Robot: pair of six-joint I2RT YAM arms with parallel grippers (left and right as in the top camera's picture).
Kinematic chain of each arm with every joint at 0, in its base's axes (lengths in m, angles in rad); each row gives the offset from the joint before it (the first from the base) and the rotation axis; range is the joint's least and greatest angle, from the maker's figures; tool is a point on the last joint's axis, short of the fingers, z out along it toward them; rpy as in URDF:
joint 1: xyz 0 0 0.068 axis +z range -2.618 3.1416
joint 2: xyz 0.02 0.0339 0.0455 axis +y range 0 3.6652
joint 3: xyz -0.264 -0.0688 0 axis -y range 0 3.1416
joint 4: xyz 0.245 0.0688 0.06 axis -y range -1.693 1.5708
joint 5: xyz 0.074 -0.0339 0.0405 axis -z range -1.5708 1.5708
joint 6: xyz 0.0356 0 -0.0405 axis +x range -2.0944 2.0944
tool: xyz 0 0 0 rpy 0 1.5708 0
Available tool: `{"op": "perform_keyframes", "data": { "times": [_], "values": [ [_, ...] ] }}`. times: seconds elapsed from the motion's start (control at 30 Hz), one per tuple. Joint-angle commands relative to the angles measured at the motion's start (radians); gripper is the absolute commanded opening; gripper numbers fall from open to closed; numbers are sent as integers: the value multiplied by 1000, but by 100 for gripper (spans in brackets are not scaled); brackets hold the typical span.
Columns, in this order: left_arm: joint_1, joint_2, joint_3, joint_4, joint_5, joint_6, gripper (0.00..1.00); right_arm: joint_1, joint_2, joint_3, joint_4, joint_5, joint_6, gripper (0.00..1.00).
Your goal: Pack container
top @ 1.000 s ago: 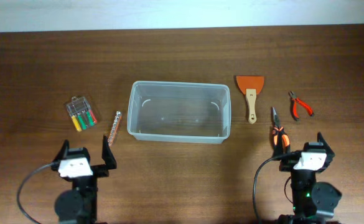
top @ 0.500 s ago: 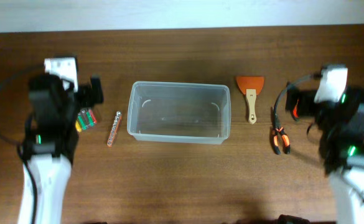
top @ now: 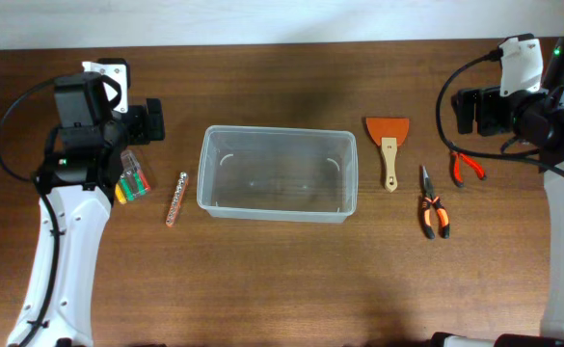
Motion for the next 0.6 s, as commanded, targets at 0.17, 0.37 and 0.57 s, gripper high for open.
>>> {"op": "perform_keyframes", "data": {
  "times": [0.17,0.37,0.57],
  "values": [
    [5,-4,25,-69,-34,17,99,-3,89,19,-106,-8,21,99],
    [4,-4,25,-100,-45,17,99,-3,230,19,-200,6,77,99],
    [4,-4,25,-110,-45,17,99,-3,338,19,-247,32,91,99]
  ]
}}
